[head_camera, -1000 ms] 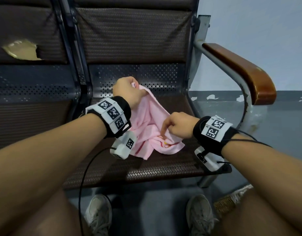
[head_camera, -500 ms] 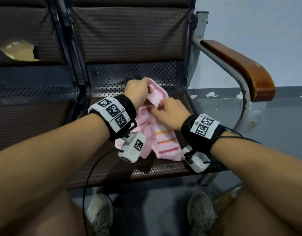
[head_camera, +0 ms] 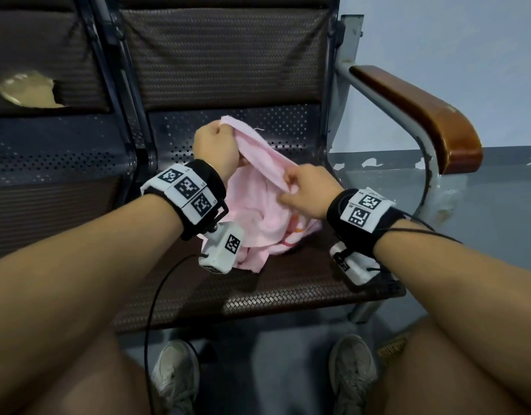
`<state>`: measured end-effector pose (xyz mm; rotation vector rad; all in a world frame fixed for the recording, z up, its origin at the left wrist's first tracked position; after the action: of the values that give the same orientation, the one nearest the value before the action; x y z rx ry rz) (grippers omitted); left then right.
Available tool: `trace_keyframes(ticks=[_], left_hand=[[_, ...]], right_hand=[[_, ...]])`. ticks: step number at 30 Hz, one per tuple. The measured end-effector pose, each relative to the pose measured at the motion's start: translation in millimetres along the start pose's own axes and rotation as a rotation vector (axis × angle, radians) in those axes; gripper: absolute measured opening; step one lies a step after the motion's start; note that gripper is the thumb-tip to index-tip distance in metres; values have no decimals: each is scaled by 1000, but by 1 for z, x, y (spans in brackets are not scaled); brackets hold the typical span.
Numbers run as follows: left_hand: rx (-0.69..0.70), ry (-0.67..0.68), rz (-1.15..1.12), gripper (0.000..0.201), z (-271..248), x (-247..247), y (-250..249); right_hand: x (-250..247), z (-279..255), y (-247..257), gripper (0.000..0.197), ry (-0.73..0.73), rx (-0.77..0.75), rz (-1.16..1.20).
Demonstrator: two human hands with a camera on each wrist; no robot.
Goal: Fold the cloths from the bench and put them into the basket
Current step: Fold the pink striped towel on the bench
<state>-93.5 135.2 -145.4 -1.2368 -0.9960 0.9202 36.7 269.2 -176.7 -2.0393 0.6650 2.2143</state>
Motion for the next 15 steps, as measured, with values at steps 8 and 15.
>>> trace_keyframes(ticks=[8,15], left_hand=[[-3,-140,14,29,22,-32,9],[-98,-184,-78,33,25,-38,12]], right_hand=[[-3,0,-41,30,-82,141,310],[-26,1,-37,31,-259,67,209]])
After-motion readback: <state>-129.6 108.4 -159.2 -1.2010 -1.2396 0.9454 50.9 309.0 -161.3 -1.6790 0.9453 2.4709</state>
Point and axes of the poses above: each hand's wrist, its own z-axis towards the middle knuckle, its own x-axis out of the palm, y = z × x, the point moved 10 cm from there along z, towards the middle knuckle, and after that the axes turned 7 degrees about -z, right-handed, at the moved point
